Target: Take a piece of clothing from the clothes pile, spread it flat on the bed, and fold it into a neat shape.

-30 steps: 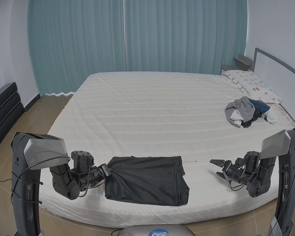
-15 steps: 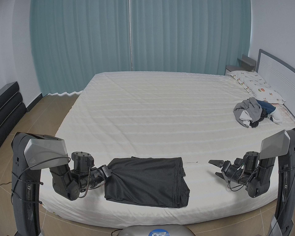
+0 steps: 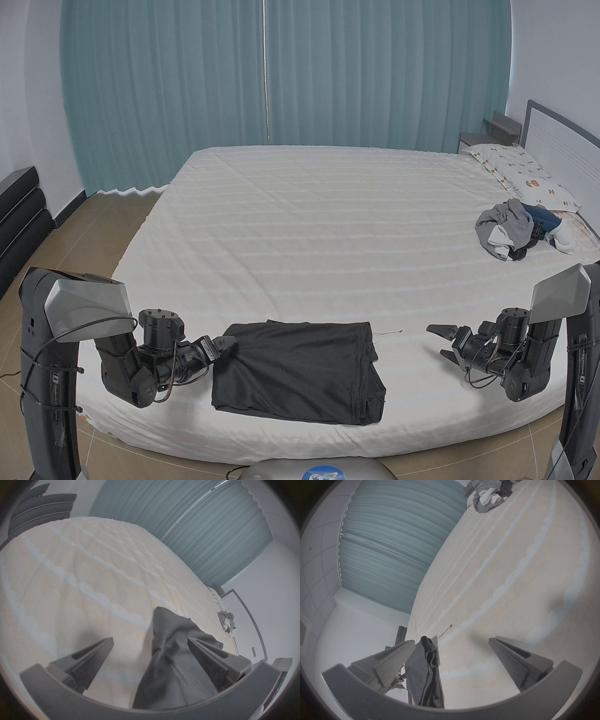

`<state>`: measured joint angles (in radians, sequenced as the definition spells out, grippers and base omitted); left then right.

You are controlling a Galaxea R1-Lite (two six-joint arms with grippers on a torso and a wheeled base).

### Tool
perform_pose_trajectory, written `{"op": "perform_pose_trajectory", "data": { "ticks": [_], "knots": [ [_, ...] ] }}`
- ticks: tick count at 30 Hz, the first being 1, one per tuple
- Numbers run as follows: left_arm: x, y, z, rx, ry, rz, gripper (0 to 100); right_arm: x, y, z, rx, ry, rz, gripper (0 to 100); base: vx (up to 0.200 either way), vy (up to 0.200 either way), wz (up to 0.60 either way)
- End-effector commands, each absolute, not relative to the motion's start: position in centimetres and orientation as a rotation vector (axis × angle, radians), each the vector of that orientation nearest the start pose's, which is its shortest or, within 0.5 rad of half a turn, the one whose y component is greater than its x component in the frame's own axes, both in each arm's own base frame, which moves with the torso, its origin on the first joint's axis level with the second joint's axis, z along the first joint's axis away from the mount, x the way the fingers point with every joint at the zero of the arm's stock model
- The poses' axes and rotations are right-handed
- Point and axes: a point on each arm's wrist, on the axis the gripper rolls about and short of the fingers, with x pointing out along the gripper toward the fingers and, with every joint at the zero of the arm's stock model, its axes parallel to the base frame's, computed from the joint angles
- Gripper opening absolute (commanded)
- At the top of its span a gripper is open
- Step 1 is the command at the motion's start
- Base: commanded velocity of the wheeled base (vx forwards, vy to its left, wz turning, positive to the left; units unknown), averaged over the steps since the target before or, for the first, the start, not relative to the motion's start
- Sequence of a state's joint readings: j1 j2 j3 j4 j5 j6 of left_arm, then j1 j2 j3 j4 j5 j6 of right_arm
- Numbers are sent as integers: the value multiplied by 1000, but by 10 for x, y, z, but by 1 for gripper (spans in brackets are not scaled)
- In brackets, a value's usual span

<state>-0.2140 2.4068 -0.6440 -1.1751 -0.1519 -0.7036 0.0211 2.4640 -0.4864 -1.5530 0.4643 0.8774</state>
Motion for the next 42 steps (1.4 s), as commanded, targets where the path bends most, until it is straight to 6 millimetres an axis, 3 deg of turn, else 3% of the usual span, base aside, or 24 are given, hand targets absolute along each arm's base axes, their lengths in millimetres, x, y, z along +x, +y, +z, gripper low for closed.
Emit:
{"op": "perform_pose_trajectory", "data": {
  "ticks": [1,8,15,18,21,23,24,27,28,29,32,33,34,35,36,39,40,42],
  "knots": [
    [344,-62,-34,-677,658,-105,100,325,17,-42,939,595,271,100,0,0,0],
    [356,-30,-24,-748,584,-34,100,325,17,-43,934,591,254,100,0,0,0],
    [360,-17,-16,-705,523,-18,100,328,26,-52,884,579,211,100,0,0,0],
    [358,-15,-3,-688,454,-37,100,330,26,-52,869,555,175,100,0,0,0],
    [353,-4,23,-675,352,-15,100,326,25,-45,851,531,133,100,0,0,0],
    [349,4,45,-633,285,-5,100,320,16,-25,776,463,92,100,0,0,0],
    [349,5,46,-630,279,-2,100,320,16,-23,772,456,91,100,0,0,0],
    [331,12,80,-533,189,7,100,302,7,17,680,338,25,100,0,0,0],
    [330,12,82,-531,184,6,100,301,7,20,678,331,25,100,0,0,0],
    [316,10,101,-500,136,-2,100,286,7,41,662,289,26,100,0,0,0],
    [281,-4,134,-434,52,-27,100,255,11,78,619,203,71,100,0,0,0],
    [277,-6,138,-425,42,-32,100,251,12,83,612,190,79,100,0,0,0],
    [254,-18,154,-380,-11,-56,100,232,15,103,572,126,115,100,0,0,0],
    [252,-18,155,-375,-14,-58,100,231,15,105,569,119,117,100,0,0,0],
    [230,-26,163,-333,-38,-99,100,210,16,124,510,40,153,100,0,0,0],
    [202,-30,175,-250,-95,-135,100,177,15,148,354,-83,178,100,0,0,0],
    [200,-29,176,-243,-100,-135,100,175,14,150,338,-91,178,100,0,0,0],
    [179,-26,179,-193,-136,-131,100,148,12,159,216,-155,179,100,0,0,0]
  ]
}}
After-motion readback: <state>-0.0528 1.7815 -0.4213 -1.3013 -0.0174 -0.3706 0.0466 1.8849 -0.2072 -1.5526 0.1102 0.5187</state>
